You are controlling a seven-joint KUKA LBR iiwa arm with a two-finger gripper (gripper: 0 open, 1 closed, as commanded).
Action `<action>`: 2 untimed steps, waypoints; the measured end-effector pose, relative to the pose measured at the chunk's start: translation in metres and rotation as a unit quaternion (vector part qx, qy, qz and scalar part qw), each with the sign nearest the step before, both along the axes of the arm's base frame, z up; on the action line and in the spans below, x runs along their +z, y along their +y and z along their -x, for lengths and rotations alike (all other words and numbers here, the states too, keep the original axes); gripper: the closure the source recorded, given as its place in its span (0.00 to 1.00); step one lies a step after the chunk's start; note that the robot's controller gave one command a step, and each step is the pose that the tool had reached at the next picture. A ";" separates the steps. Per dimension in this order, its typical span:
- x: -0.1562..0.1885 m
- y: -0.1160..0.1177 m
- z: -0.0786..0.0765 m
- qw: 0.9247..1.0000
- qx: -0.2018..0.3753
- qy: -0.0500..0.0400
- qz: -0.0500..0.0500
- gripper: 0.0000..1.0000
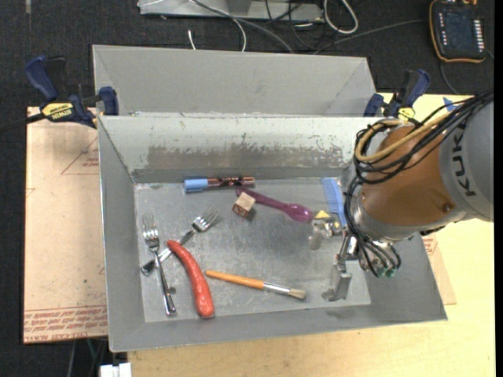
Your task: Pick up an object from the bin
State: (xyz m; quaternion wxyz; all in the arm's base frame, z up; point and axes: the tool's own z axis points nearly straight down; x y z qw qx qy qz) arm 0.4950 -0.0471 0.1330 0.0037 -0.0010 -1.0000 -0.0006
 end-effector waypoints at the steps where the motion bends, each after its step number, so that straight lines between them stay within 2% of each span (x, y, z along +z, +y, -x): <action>1: 0.003 0.001 -0.002 1.000 0.000 -0.004 0.000 0.00; 2: -0.062 0.076 0.005 0.999 -0.040 -0.008 -0.001 0.00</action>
Offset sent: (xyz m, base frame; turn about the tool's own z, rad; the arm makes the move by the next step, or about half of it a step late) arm -0.0077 0.0745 -0.0630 0.0827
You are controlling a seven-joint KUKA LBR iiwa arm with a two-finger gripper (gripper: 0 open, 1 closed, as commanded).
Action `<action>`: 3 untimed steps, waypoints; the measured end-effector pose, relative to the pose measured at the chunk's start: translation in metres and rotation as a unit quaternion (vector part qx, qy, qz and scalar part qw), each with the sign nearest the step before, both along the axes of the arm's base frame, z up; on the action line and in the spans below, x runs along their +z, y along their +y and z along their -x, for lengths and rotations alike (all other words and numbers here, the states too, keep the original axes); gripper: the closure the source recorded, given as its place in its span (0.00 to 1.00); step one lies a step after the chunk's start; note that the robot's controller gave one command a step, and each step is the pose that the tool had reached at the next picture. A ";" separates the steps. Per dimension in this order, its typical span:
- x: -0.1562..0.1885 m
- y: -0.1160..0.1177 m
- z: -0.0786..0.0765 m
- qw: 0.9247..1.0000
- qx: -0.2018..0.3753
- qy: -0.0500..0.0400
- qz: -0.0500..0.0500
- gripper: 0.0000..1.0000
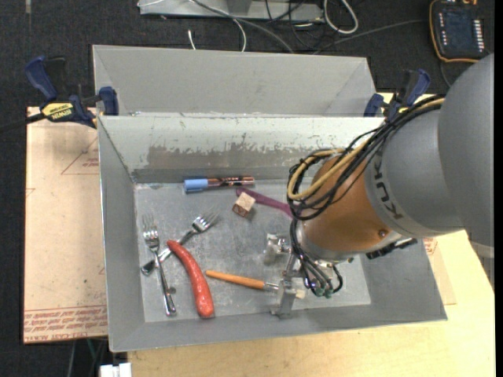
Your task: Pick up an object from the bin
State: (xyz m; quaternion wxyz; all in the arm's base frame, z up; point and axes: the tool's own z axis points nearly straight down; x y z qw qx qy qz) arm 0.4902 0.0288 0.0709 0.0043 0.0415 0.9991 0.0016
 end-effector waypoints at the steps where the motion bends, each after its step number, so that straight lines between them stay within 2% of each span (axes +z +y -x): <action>1: 0.038 0.014 -0.015 0.999 -0.052 -0.003 0.002 0.00; 2: 0.003 0.001 -0.001 1.000 -0.007 0.002 0.000 0.00; 3: -0.001 0.015 0.007 0.991 -0.135 -0.004 0.000 0.00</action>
Offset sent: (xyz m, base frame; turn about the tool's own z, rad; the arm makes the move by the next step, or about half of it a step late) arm 0.0006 0.0006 0.0031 0.0130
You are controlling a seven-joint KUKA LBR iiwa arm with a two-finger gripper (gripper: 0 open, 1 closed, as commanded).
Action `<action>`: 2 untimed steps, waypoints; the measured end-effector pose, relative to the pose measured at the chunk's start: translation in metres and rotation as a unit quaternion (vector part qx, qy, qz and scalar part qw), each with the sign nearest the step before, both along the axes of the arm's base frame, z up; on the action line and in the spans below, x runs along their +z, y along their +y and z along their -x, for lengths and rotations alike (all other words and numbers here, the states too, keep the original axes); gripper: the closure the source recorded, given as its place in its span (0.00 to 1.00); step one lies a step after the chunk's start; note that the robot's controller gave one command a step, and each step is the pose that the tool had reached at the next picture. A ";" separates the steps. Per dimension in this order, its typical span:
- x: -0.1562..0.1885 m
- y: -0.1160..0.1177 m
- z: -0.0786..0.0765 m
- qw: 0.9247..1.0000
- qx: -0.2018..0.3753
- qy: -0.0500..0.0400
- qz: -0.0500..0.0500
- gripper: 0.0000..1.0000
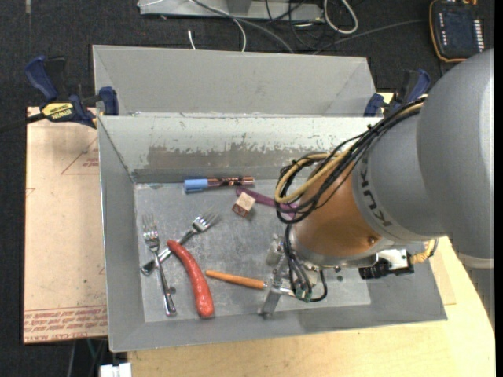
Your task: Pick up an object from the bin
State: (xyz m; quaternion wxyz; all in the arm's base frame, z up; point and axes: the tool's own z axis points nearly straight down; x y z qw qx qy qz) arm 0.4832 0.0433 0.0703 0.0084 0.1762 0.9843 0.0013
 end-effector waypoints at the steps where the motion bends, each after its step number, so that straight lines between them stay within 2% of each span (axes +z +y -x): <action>1: 0.003 -0.013 -0.008 0.992 0.124 0.006 0.000 1.00; 2: 0.003 -0.013 -0.008 0.992 0.125 0.006 0.000 1.00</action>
Offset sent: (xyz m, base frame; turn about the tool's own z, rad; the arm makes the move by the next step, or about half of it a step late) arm 0.0000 0.0000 0.0000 0.0000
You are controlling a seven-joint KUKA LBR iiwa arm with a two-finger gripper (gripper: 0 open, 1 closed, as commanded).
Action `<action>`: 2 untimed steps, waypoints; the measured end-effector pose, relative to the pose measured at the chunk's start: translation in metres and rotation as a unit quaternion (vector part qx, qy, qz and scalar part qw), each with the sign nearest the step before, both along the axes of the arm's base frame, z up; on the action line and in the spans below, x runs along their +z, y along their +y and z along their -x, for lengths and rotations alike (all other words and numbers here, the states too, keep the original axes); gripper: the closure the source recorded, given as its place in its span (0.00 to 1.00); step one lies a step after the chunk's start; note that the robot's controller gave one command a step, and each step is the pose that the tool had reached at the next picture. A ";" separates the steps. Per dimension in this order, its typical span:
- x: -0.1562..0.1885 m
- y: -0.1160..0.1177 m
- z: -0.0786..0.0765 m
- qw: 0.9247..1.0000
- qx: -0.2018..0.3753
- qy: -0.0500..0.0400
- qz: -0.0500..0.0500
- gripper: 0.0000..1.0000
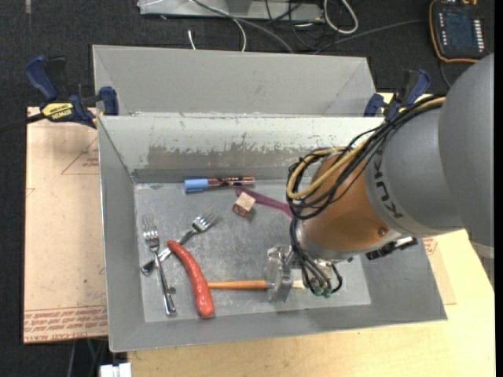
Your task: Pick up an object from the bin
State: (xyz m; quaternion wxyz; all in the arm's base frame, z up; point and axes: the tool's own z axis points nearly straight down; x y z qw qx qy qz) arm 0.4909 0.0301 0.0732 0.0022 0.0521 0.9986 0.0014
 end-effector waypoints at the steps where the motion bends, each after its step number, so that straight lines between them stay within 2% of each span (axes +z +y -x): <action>1: 0.034 0.000 0.001 1.000 0.000 0.002 0.000 1.00; 2: 0.049 0.000 0.002 1.000 0.001 0.003 0.000 1.00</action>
Offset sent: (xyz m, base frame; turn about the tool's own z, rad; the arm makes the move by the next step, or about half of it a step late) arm -0.0022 0.0000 0.0497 -0.0002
